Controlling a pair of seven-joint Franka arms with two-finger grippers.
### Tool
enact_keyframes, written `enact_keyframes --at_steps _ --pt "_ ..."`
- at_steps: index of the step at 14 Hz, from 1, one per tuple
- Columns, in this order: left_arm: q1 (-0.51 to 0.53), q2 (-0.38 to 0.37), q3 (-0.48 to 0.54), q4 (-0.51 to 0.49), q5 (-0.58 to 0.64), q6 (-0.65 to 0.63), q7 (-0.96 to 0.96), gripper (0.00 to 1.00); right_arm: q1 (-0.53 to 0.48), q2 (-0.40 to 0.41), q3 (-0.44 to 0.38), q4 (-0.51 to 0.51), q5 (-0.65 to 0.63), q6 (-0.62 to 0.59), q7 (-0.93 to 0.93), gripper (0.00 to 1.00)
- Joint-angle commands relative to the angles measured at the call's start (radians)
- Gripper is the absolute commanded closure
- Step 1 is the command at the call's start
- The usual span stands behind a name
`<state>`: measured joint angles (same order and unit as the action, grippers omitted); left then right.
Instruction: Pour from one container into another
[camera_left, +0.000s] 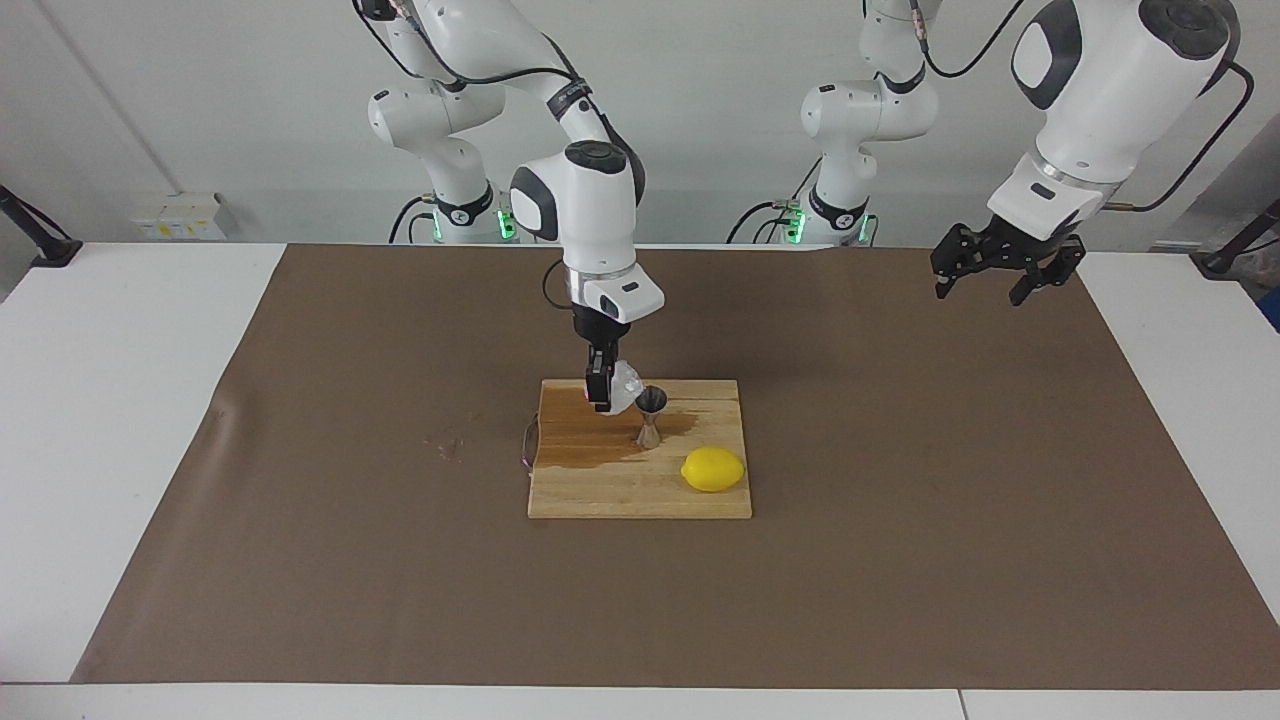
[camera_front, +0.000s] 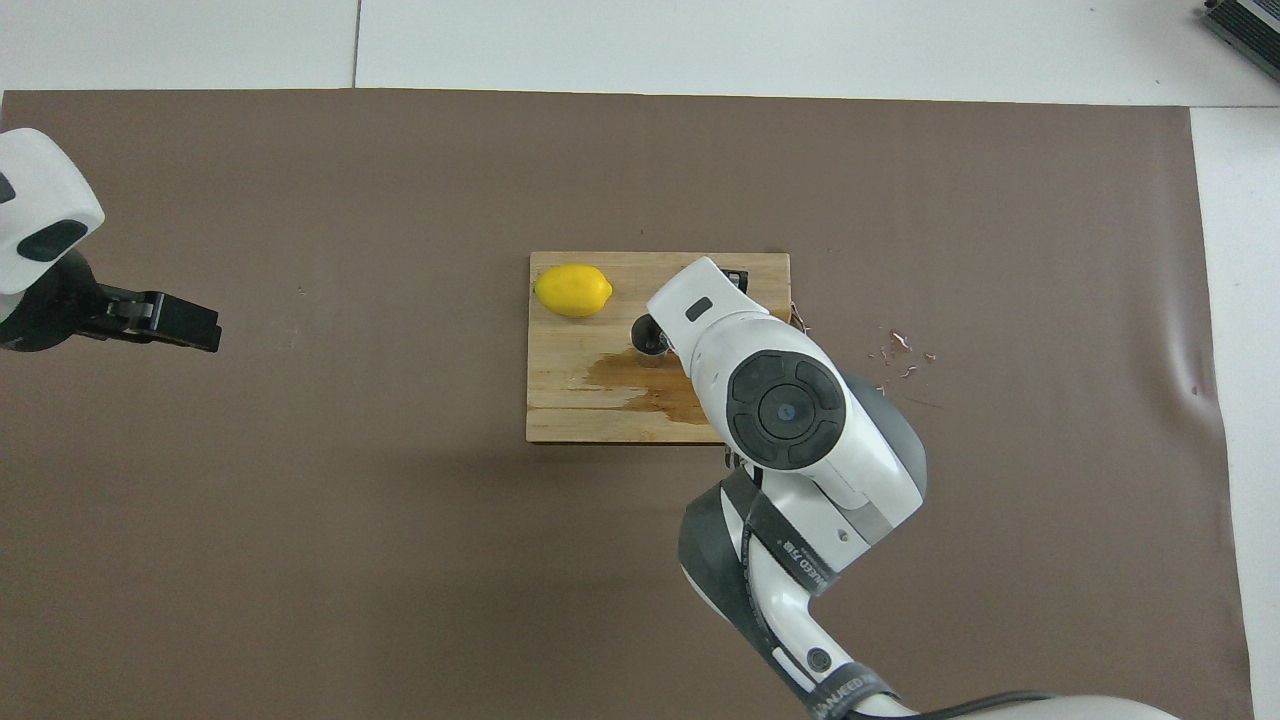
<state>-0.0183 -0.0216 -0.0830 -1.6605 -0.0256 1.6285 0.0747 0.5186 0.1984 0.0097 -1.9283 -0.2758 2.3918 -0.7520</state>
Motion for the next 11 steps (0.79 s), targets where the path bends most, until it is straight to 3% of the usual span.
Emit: enact_keyframes --at_steps 1,11 --pt "0.011 -0.003 -0.009 0.007 0.01 -0.01 0.008 0.0 0.026 -0.022 0.001 0.002 -0.066 -0.048 0.077 0.65" --pt "0.011 -0.003 -0.009 0.007 0.01 -0.01 0.008 0.0 0.028 -0.022 0.001 0.011 -0.077 -0.059 0.117 0.65"
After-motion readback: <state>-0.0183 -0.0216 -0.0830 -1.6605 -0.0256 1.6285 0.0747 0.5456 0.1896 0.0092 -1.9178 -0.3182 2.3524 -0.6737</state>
